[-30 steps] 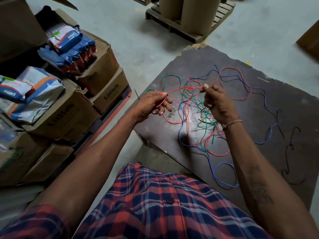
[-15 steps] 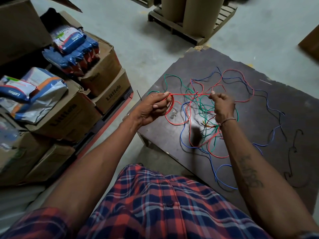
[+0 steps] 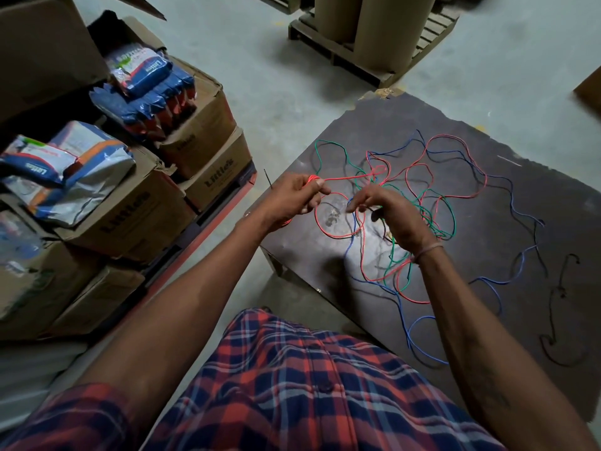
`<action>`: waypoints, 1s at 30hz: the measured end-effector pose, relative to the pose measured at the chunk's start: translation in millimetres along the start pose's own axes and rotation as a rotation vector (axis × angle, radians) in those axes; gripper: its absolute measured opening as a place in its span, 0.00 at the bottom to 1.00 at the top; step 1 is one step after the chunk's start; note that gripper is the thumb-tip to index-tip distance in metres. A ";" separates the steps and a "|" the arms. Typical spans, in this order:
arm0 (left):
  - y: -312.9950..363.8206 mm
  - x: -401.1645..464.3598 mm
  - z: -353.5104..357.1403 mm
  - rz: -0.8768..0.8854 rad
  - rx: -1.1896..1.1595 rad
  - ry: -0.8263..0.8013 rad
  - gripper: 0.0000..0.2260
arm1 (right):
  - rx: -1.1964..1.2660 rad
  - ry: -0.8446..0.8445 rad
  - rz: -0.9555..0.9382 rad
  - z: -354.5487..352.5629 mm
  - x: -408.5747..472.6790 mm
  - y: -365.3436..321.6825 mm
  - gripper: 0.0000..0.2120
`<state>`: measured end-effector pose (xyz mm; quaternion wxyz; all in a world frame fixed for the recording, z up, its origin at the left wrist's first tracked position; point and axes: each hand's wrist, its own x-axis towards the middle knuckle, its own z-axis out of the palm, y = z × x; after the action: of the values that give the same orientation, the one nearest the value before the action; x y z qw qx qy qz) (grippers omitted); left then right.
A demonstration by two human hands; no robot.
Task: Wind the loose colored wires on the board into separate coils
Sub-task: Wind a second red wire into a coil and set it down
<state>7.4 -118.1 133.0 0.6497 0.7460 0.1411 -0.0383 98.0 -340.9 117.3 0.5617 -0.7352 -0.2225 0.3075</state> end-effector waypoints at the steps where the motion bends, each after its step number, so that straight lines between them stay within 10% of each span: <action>1: -2.3 0.9 1.1 0.018 0.084 0.009 0.15 | 0.183 0.009 0.003 -1.9 -1.9 -5.7 0.15; 5: -9.4 3.0 3.9 0.055 0.332 -0.004 0.12 | 0.877 0.146 0.075 -18.5 0.9 -20.3 0.15; 22: 12.3 -18.3 -8.6 -0.001 -0.285 -0.298 0.13 | 0.316 0.649 0.222 -33.3 50.4 19.5 0.15; 30: 20.4 -6.0 -6.7 -0.063 -0.989 -0.316 0.19 | -0.356 0.201 0.208 13.5 18.1 36.8 0.16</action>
<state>6.1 -114.8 155.0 0.9364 0.3305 0.0648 -0.0987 100.7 -329.3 75.8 0.4077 -0.8686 -0.1393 0.2447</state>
